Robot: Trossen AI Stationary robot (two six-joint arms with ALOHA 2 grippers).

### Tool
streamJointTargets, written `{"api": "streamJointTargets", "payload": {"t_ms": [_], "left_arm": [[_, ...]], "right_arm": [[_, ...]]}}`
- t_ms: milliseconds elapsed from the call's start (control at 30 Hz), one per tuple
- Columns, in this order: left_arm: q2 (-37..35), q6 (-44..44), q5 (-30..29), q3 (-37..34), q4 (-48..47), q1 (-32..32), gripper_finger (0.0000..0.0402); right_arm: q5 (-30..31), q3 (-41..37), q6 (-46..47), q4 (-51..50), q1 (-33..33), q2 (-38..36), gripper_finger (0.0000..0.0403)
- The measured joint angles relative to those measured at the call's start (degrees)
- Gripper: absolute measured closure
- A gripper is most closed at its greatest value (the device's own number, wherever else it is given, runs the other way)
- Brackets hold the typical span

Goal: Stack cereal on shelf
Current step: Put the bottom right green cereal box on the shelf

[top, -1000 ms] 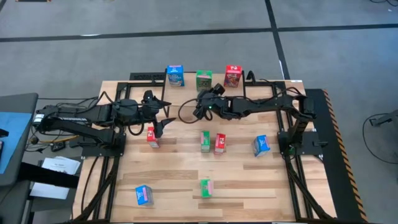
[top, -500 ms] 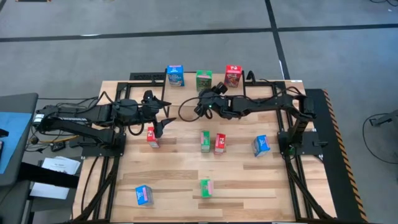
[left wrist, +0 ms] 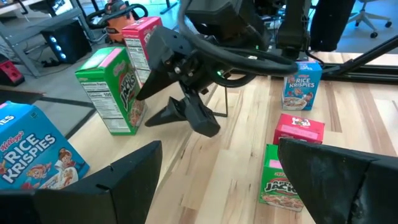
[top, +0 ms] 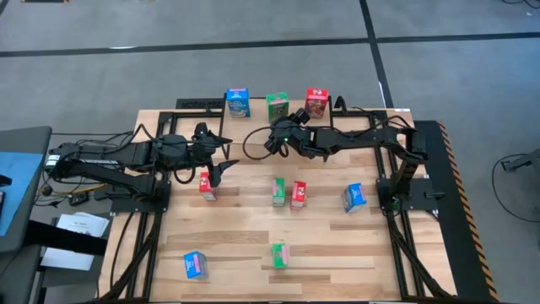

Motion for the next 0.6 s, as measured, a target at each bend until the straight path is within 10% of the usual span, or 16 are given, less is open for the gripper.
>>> {"api": "streamJointTargets", "payload": {"t_ms": [600], "left_arm": [[0.0, 0.0, 0.0, 0.0, 0.0, 0.0, 0.0090]], "right_arm": [[-3.2, 0.0, 0.0, 7.7, 1.3, 0.0, 0.0127]]}}
